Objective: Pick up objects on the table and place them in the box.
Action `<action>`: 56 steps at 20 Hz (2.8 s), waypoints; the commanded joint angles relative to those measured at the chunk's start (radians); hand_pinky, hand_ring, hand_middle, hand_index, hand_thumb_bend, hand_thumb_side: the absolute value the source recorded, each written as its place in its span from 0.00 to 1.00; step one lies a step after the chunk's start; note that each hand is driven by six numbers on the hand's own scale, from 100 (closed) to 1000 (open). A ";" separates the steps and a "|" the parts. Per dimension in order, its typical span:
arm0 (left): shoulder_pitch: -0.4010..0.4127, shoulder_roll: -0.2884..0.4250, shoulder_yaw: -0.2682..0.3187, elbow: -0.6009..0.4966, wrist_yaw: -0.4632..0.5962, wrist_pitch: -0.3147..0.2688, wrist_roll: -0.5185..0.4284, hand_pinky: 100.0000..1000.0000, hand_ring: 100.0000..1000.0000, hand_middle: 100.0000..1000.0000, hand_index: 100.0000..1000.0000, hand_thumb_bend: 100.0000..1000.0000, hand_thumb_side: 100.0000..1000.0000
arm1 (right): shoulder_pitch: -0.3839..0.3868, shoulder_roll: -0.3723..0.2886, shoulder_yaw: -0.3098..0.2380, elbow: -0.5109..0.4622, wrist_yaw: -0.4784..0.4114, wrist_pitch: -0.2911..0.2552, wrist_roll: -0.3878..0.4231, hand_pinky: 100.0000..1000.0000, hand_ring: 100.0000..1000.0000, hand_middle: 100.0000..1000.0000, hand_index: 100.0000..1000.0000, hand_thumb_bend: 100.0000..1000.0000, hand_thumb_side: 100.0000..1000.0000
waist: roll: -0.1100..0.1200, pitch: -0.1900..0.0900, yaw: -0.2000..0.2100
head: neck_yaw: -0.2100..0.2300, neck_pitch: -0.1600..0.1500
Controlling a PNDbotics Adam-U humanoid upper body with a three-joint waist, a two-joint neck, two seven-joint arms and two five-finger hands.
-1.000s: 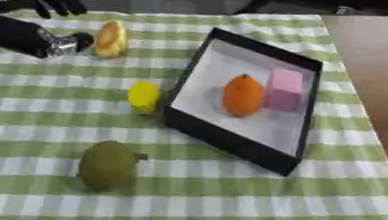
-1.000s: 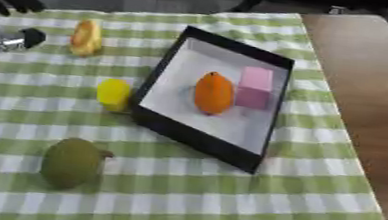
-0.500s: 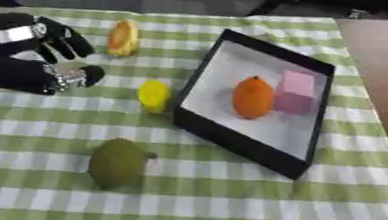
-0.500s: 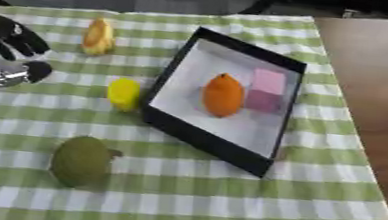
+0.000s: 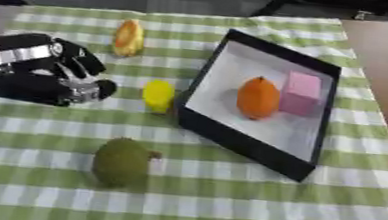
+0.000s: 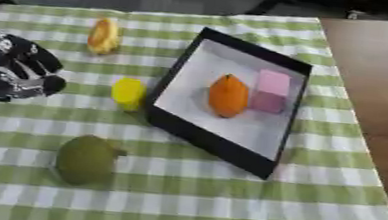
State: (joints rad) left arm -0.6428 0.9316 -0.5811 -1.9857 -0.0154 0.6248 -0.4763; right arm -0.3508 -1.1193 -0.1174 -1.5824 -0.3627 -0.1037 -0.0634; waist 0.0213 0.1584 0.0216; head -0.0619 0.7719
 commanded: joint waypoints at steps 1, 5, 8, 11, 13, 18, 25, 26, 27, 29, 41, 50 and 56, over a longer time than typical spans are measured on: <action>-0.022 0.001 -0.008 -0.014 -0.040 -0.002 -0.036 0.83 0.83 0.77 0.85 0.37 0.47 | -0.006 -0.038 -0.019 -0.011 0.009 0.001 -0.005 0.86 0.87 0.74 0.82 0.00 0.43 | -0.014 0.003 0.000 | -0.003 -0.002; -0.030 -0.017 -0.021 -0.014 -0.091 -0.019 -0.083 0.84 0.83 0.77 0.85 0.39 0.34 | -0.003 -0.035 -0.018 -0.009 0.014 0.002 -0.004 0.86 0.87 0.74 0.82 0.00 0.44 | -0.015 0.006 0.001 | -0.009 -0.002; -0.035 -0.027 -0.033 -0.010 -0.127 -0.025 -0.108 0.84 0.83 0.77 0.85 0.43 0.31 | -0.002 -0.033 -0.017 -0.008 0.016 0.004 -0.003 0.85 0.87 0.74 0.82 0.00 0.44 | -0.014 0.006 0.001 | -0.012 -0.002; -0.032 -0.040 -0.053 0.015 -0.164 -0.033 -0.141 0.84 0.83 0.77 0.84 0.43 0.30 | -0.002 -0.032 -0.017 -0.009 0.015 0.004 -0.002 0.85 0.87 0.74 0.82 0.00 0.44 | -0.014 0.006 -0.001 | -0.015 -0.002; -0.026 -0.053 -0.063 0.038 -0.183 -0.037 -0.157 0.84 0.83 0.76 0.83 0.42 0.29 | -0.003 -0.030 -0.018 -0.011 0.013 0.003 -0.003 0.85 0.87 0.74 0.82 0.00 0.44 | -0.015 0.007 -0.003 | -0.018 -0.002; -0.023 -0.082 -0.091 0.086 -0.227 -0.059 -0.185 0.84 0.83 0.76 0.83 0.45 0.28 | -0.002 -0.026 -0.022 -0.013 0.008 0.003 -0.006 0.85 0.87 0.74 0.82 0.00 0.45 | -0.018 0.011 -0.005 | -0.018 -0.002; -0.017 -0.095 -0.114 0.113 -0.252 -0.076 -0.221 0.84 0.83 0.76 0.83 0.45 0.29 | -0.002 -0.023 -0.019 -0.013 0.012 0.006 -0.005 0.85 0.87 0.74 0.82 0.00 0.45 | -0.018 0.015 -0.003 | -0.014 -0.002; -0.015 -0.096 -0.113 0.114 -0.254 -0.076 -0.223 0.84 0.83 0.76 0.83 0.45 0.29 | -0.001 -0.023 -0.019 -0.013 0.013 0.006 -0.005 0.85 0.87 0.74 0.82 0.00 0.45 | -0.018 0.015 -0.003 | -0.013 -0.002; -0.012 -0.097 -0.114 0.117 -0.255 -0.075 -0.226 0.84 0.83 0.76 0.83 0.45 0.30 | -0.001 -0.022 -0.019 -0.013 0.013 0.006 -0.005 0.85 0.87 0.74 0.82 0.00 0.45 | -0.019 0.016 -0.003 | -0.013 -0.002; -0.009 -0.100 -0.119 0.124 -0.258 -0.075 -0.234 0.84 0.83 0.76 0.83 0.45 0.31 | 0.000 -0.021 -0.019 -0.013 0.015 0.007 -0.006 0.85 0.87 0.74 0.82 0.00 0.45 | -0.019 0.017 -0.004 | -0.011 -0.002; -0.016 -0.128 -0.142 0.144 -0.287 -0.086 -0.297 0.82 0.81 0.74 0.78 0.26 0.21 | 0.000 -0.015 -0.021 -0.007 0.019 0.006 -0.005 0.85 0.87 0.74 0.82 0.00 0.45 | -0.021 0.028 -0.008 | -0.006 -0.002; -0.017 -0.140 -0.139 0.154 -0.335 -0.109 -0.299 0.80 0.79 0.72 0.76 0.04 0.11 | 0.001 -0.015 -0.024 -0.004 0.019 0.001 -0.006 0.85 0.87 0.74 0.82 0.00 0.44 | -0.023 0.032 -0.010 | -0.005 -0.002; -0.018 -0.155 -0.138 0.177 -0.382 -0.152 -0.282 0.76 0.76 0.68 0.72 0.00 0.04 | 0.003 -0.015 -0.027 -0.005 0.017 -0.004 -0.008 0.85 0.87 0.74 0.82 0.00 0.44 | -0.025 0.034 -0.010 | -0.004 -0.002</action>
State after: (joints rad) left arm -0.6445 0.7650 -0.7300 -1.8081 -0.3836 0.4657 -0.7424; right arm -0.3418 -1.1013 -0.1235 -1.5820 -0.3476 -0.1043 -0.0700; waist 0.0112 0.1885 0.0131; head -0.0663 0.7719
